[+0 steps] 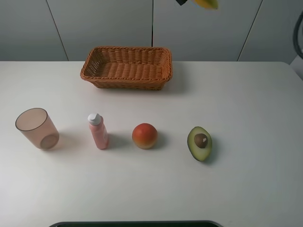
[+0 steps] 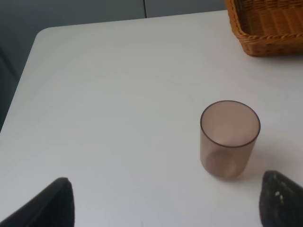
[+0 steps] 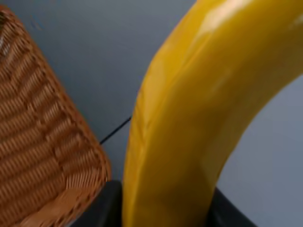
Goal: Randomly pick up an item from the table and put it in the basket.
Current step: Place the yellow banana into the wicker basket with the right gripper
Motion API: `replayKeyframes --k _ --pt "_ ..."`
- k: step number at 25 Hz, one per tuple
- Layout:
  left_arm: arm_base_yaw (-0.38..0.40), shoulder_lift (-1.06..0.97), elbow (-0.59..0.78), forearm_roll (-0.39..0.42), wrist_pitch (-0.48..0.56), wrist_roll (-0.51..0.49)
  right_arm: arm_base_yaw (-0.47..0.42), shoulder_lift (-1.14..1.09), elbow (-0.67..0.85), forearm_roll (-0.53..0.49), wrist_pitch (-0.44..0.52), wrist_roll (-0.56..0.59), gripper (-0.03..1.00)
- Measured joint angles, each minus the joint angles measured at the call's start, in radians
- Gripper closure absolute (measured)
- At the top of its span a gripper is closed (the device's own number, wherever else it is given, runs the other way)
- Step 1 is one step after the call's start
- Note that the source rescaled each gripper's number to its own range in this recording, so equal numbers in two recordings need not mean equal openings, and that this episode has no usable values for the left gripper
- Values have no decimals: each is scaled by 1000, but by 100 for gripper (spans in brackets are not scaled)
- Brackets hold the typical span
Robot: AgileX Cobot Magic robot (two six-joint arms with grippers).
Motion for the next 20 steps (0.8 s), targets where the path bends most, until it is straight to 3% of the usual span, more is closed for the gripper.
replayKeyframes --k 9,20 --pt "0 0 0 0 0 0 145 394 -225 -65 -62 -55 94" --pt "0 0 0 0 0 0 167 609 -304 -29 -56 -61 94"
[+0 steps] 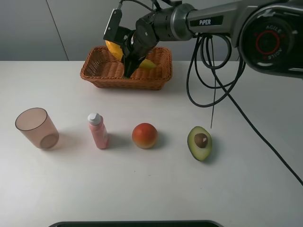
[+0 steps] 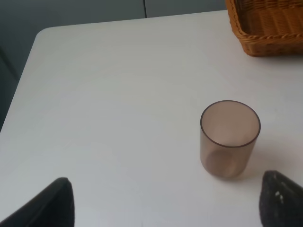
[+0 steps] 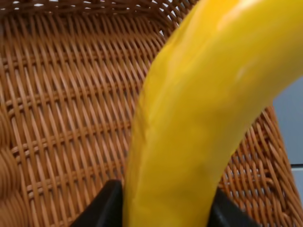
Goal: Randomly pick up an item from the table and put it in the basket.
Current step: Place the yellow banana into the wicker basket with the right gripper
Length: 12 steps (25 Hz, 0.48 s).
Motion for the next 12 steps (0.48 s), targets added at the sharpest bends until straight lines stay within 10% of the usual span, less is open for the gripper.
replayKeyframes --k 7,12 --pt "0 0 0 0 0 0 0 0 -2 6 0 0 91" --pt "0 0 0 0 0 0 0 0 -2 39 2 -9 21"
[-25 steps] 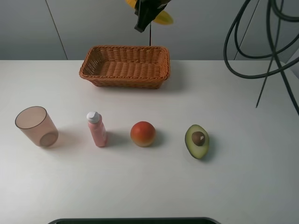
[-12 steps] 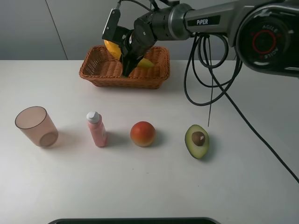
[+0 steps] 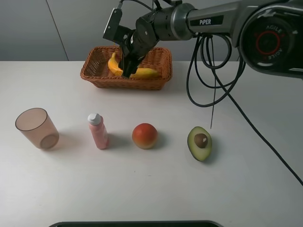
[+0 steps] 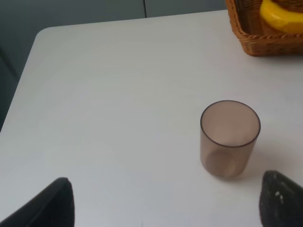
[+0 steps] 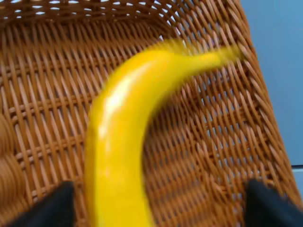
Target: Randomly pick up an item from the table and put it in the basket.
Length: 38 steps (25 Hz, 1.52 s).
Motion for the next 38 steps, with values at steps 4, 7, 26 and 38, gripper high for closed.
replayKeyframes --k 4,7,26,38 --pt "0 0 0 0 0 0 0 0 0 9 14 0 -2" --pt "0 0 0 0 0 0 0 0 -15 11 49 0 -3" --pt "0 0 0 0 0 0 -247 -655 -66 141 698 14 -3" --pt "0 0 0 0 0 2 -719 -1117 142 222 808 115 -3"
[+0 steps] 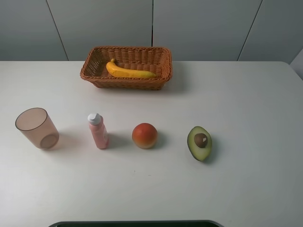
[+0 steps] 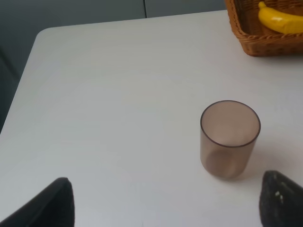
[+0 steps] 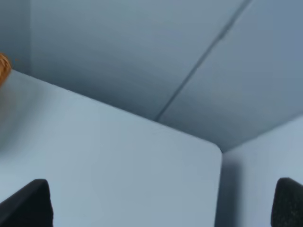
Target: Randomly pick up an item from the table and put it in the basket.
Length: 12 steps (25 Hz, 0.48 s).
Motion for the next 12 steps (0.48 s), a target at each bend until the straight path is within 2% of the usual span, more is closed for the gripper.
replayKeyframes --k 4,12 --pt "0 0 0 0 0 0 -39 -208 206 4 2 2 -3" --pt "0 0 0 0 0 -2 -39 -597 573 129 -23 2 -3"
